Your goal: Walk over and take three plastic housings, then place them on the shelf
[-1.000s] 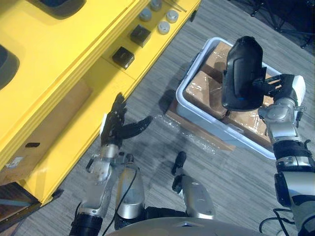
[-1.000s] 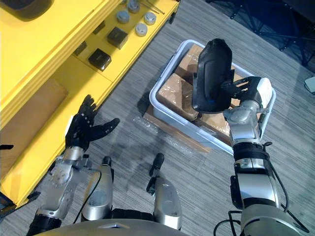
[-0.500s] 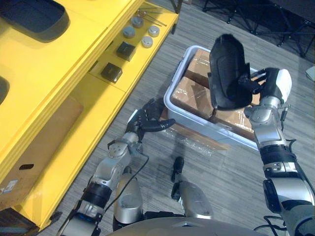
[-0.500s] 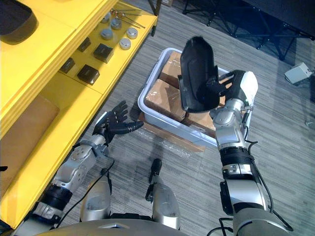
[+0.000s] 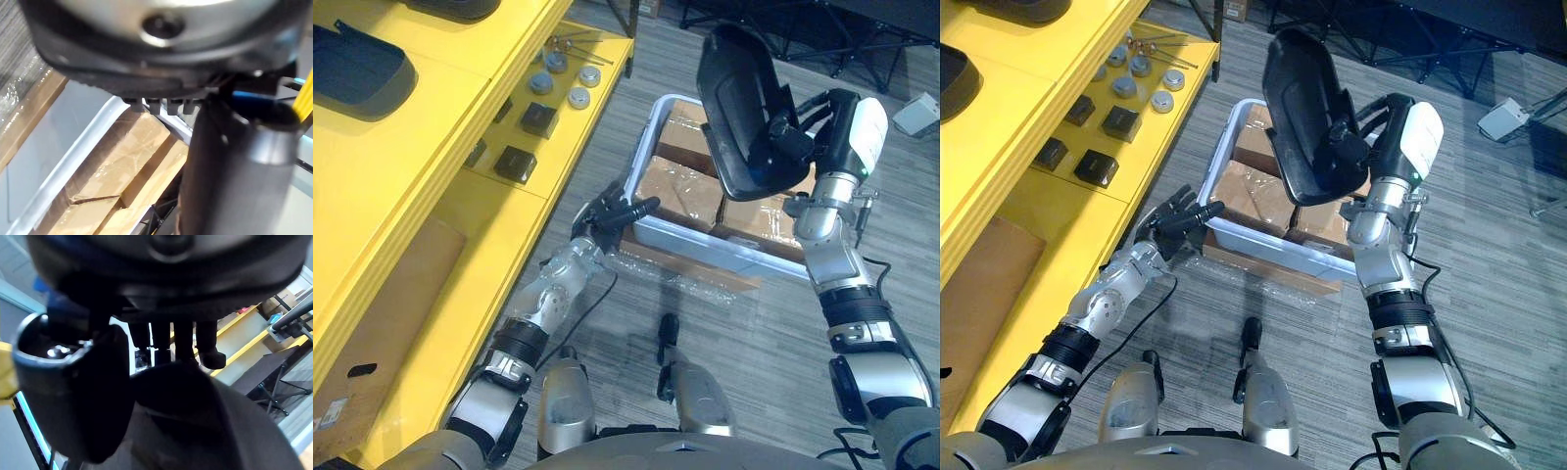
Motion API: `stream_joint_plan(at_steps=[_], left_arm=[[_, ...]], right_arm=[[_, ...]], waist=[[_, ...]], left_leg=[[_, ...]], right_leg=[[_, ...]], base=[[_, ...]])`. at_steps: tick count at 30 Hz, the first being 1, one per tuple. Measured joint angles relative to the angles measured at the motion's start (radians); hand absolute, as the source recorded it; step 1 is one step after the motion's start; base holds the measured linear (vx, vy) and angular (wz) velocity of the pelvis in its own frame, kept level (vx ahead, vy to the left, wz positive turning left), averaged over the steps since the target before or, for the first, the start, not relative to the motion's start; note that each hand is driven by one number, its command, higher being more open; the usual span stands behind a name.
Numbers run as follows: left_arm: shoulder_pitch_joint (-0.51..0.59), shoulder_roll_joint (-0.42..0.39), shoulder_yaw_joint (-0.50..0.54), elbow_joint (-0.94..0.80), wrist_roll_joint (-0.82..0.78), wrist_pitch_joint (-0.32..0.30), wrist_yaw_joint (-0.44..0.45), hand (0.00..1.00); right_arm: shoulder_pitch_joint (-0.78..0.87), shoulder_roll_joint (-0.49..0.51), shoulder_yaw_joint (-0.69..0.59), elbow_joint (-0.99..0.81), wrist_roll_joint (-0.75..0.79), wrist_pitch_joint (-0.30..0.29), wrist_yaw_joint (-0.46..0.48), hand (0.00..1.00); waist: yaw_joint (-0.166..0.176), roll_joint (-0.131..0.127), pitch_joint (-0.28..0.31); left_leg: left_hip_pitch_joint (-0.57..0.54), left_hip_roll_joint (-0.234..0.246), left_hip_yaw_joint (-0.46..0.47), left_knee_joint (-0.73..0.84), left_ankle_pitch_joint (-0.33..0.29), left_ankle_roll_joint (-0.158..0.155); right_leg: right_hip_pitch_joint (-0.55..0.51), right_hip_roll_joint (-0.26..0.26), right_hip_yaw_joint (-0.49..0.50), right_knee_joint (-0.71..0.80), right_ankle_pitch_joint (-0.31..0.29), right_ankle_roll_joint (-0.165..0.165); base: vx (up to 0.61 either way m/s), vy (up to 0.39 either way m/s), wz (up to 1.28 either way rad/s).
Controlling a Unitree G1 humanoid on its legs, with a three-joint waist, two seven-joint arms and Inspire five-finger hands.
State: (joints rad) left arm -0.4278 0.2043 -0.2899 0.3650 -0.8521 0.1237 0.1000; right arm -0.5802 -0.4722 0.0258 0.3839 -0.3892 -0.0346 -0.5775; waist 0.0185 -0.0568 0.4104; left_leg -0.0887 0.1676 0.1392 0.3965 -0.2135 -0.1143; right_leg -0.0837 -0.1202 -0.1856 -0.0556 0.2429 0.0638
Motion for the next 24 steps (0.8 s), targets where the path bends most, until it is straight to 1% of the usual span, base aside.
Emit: stream_joint_plan(at_steps=[1, 4, 6, 8, 11, 14, 17, 18, 19, 21, 23, 24], left_arm=[[0.000, -0.005, -0.013, 0.000, -0.001, -0.012, 0.000, 1.00], [-0.004, -0.021, -0.031, 0.000, -0.002, -0.013, -0.002, 1.00], [-0.005, -0.033, -0.056, 0.000, -0.011, -0.013, -0.004, 1.00], [-0.006, -0.049, -0.062, 0.000, -0.012, -0.013, -0.004, 1.00], [-0.007, -0.053, -0.102, 0.000, -0.015, -0.014, -0.005, 1.00], [-0.007, -0.062, -0.134, 0.000, -0.060, -0.014, -0.017, 1.00], [-0.007, -0.086, -0.177, 0.000, -0.152, -0.028, -0.044, 1.00], [-0.006, -0.096, -0.185, -0.001, -0.182, -0.037, -0.051, 0.00], [-0.004, -0.099, -0.185, 0.003, -0.209, -0.038, -0.051, 0.00], [-0.004, -0.097, -0.189, 0.006, -0.214, -0.038, -0.051, 0.00], [-0.003, -0.097, -0.205, 0.006, -0.221, -0.054, -0.044, 0.00], [-0.003, -0.097, -0.213, 0.006, -0.259, -0.060, -0.036, 0.00]], right_arm=[[0.004, 0.001, 0.005, -0.007, 0.000, -0.016, -0.003, 0.00], [0.019, 0.016, 0.023, -0.008, -0.001, -0.046, -0.013, 0.00], [0.049, 0.048, 0.048, -0.008, -0.024, -0.069, -0.019, 0.00], [0.068, 0.061, 0.078, -0.008, -0.033, -0.083, -0.019, 0.00], [0.096, 0.082, 0.119, -0.008, -0.035, -0.109, -0.019, 0.00], [0.104, 0.101, 0.153, -0.008, -0.034, -0.123, -0.019, 0.00], [0.132, 0.126, 0.195, -0.008, -0.035, -0.143, -0.014, 0.00], [0.141, 0.134, 0.209, -0.008, -0.034, -0.150, -0.012, 0.00], [0.146, 0.146, 0.208, -0.008, -0.032, -0.152, -0.019, 0.00], [0.149, 0.149, 0.214, -0.008, -0.030, -0.155, -0.021, 0.00], [0.155, 0.157, 0.221, -0.008, -0.026, -0.159, -0.031, 0.00], [0.164, 0.160, 0.224, -0.008, -0.025, -0.166, -0.041, 0.00]], waist=[[0.000, 0.001, -0.001], [-0.002, 0.005, -0.005], [-0.002, 0.011, -0.036], [-0.003, 0.020, -0.047], [-0.007, 0.029, -0.060], [-0.013, 0.032, -0.062], [-0.018, 0.035, -0.063], [-0.020, 0.036, -0.064], [-0.020, 0.036, -0.064], [-0.020, 0.037, -0.065], [-0.020, 0.037, -0.068], [-0.019, 0.038, -0.077]], left_leg=[[0.006, 0.000, 0.003, -0.001, 0.000, 0.000], [0.027, 0.000, 0.007, -0.011, 0.000, 0.000], [0.030, -0.003, 0.015, -0.019, 0.000, 0.000], [0.038, -0.003, 0.015, -0.022, 0.000, 0.000], [0.048, -0.004, 0.015, -0.036, 0.003, 0.001], [0.050, -0.007, 0.014, -0.037, 0.004, 0.002], [0.066, -0.017, 0.010, -0.055, 0.013, 0.005], [0.066, -0.019, 0.009, -0.055, 0.013, 0.006], [0.066, -0.021, 0.007, -0.055, 0.014, 0.007], [0.066, -0.022, 0.006, -0.056, 0.014, 0.007], [0.066, -0.022, 0.005, -0.058, 0.016, 0.007], [0.066, -0.022, 0.003, -0.063, 0.018, 0.006]], right_leg=[[0.003, 0.000, 0.003, 0.000, 0.001, 0.000], [0.021, 0.000, 0.006, -0.002, 0.000, 0.000], [0.025, -0.001, 0.010, -0.020, 0.002, 0.002], [0.030, -0.001, 0.009, -0.021, 0.002, 0.002], [0.035, -0.001, 0.009, -0.021, 0.002, 0.002], [0.036, -0.003, 0.009, -0.022, 0.002, 0.002], [0.048, -0.011, 0.005, -0.022, 0.002, 0.002], [0.048, -0.013, 0.003, -0.022, 0.002, 0.002], [0.048, -0.015, 0.003, -0.022, 0.002, 0.002], [0.049, -0.016, 0.002, -0.023, 0.002, 0.002], [0.050, -0.016, -0.002, -0.023, 0.000, 0.001], [0.049, -0.017, -0.004, -0.023, 0.000, 0.000]], base=[[-0.03, 0.007, -0.05], [-0.02, 0.011, -0.04], [-0.01, 0.011, -0.07], [0.00, 0.000, 0.00], [0.00, 0.000, 0.00], [0.00, 0.000, 0.00], [0.00, 0.011, 0.05], [-0.01, 0.023, 0.08], [0.00, 0.000, 0.00], [-0.04, 0.010, 0.01], [-0.03, 0.000, 0.03], [-0.01, -0.006, 0.03]])
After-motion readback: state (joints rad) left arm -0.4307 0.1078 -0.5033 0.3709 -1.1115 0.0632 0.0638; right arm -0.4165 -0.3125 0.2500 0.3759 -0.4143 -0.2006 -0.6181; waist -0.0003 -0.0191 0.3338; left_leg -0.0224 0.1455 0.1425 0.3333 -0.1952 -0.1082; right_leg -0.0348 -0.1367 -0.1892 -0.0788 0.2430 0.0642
